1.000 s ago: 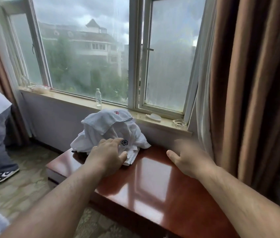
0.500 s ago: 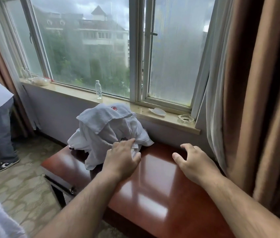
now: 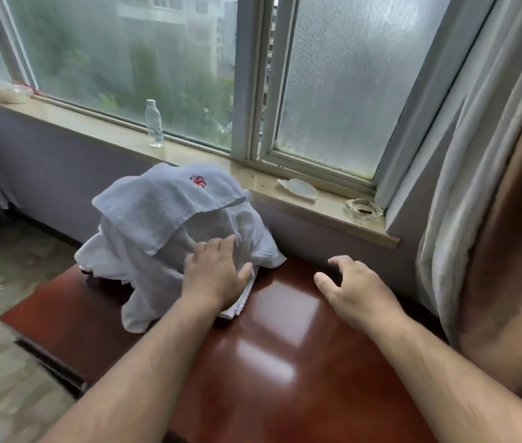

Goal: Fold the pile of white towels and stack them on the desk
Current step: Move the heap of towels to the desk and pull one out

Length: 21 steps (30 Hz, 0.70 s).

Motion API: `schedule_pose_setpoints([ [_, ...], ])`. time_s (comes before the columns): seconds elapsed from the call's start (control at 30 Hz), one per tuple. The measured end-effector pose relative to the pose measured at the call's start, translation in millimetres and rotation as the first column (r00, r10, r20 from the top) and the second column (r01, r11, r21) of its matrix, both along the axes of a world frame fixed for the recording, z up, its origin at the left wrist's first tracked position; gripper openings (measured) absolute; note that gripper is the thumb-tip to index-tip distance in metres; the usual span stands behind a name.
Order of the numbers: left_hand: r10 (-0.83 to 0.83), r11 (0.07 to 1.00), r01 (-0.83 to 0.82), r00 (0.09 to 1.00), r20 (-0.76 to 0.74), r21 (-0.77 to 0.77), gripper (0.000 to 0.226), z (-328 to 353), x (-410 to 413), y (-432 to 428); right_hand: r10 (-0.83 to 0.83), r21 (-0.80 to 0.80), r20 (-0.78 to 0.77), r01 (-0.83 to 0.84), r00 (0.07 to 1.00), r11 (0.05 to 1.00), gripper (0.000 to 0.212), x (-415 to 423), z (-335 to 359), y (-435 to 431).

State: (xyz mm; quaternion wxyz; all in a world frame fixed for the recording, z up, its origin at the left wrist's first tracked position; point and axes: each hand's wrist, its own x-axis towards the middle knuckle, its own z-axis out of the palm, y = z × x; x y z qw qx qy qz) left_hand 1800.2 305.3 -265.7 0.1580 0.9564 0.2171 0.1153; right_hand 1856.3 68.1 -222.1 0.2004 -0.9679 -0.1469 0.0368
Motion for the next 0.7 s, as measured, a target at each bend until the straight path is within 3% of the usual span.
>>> schedule_pose_setpoints([
  [0.4,0.038,0.996,-0.042,0.998,0.055,0.076,0.078,11.4,-72.8,61.4,0.075,0.099,-0.115,-0.064,0.99,0.993,0.063,-24.9,-18.9,63.6],
  [0.57,0.01,0.997,-0.016,0.998,0.07,0.076,0.108,-3.8,-47.4,98.3,0.059,0.129,-0.172,-0.037,0.983,0.991,0.075,4.5,-34.7,106.7],
  [0.7,0.049,0.997,-0.056,0.987,0.156,0.045,0.106,-9.4,3.6,149.8,0.031,0.193,-0.246,0.018,0.969,0.981,0.081,53.3,-48.4,157.7],
])
